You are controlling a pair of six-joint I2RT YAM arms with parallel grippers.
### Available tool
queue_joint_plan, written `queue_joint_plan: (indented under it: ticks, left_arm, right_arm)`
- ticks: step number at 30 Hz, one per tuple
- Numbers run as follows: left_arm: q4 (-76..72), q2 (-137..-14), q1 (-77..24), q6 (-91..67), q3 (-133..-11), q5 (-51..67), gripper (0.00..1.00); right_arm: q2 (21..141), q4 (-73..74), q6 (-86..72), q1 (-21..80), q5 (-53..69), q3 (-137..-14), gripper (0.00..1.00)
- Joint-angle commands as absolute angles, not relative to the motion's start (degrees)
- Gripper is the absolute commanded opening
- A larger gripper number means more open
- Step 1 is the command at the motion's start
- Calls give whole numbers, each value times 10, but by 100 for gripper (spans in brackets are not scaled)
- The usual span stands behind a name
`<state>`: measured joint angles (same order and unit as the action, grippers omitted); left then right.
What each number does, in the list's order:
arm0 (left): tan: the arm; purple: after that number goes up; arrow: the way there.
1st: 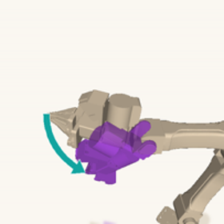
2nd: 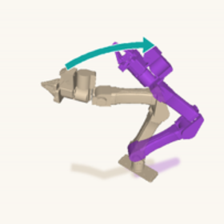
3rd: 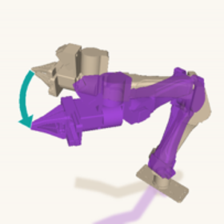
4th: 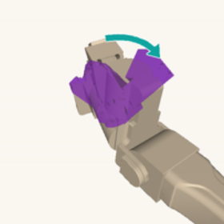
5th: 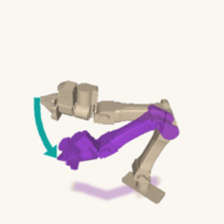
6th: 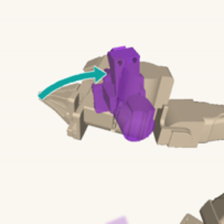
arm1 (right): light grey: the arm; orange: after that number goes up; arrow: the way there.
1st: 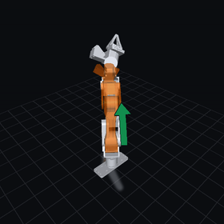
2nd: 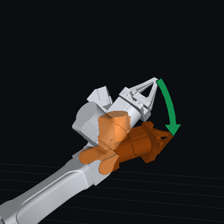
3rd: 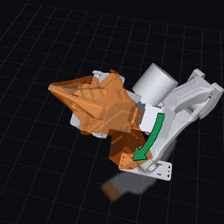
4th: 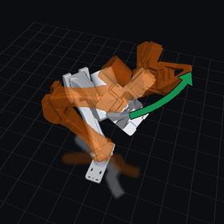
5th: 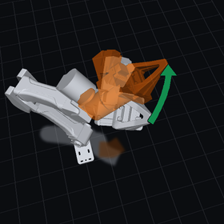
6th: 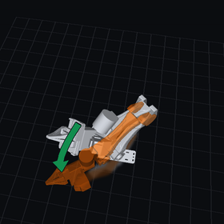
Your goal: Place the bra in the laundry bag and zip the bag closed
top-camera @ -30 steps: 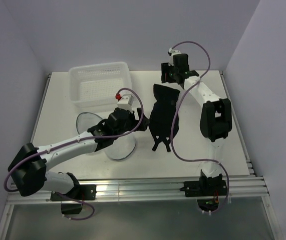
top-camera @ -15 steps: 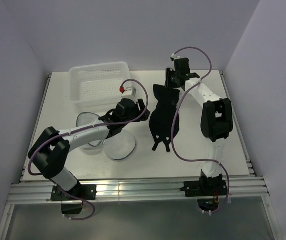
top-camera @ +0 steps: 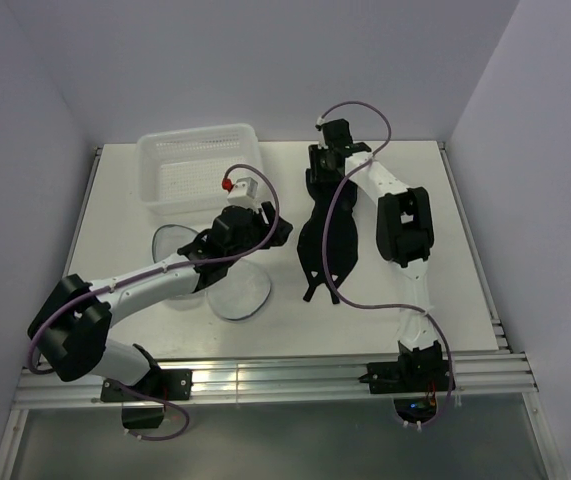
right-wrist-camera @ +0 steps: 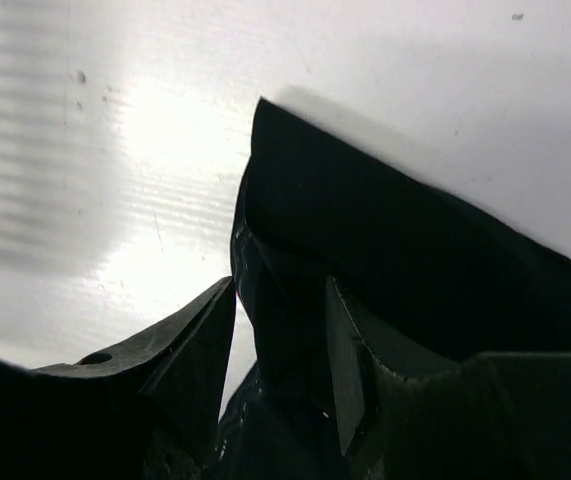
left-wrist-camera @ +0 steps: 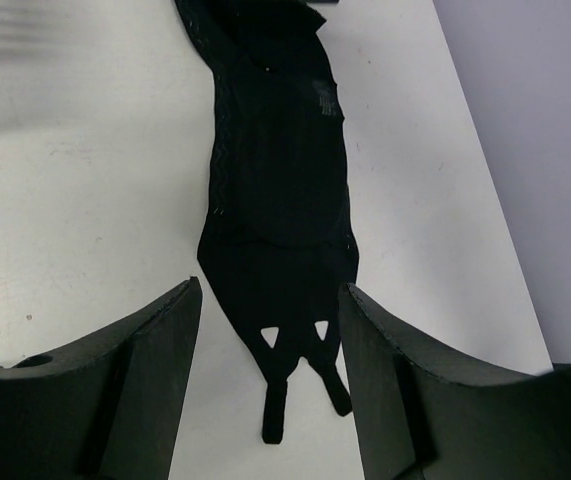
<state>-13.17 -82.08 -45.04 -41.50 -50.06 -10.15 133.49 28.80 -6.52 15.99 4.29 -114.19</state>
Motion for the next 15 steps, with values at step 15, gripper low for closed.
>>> queue_joint_plan:
  ticks: [15]
  left_arm:
    - [-168,-825,-451,-425,-493,-72,63]
  right_arm:
    - [1397,333,-88,166,21,-1243,41]
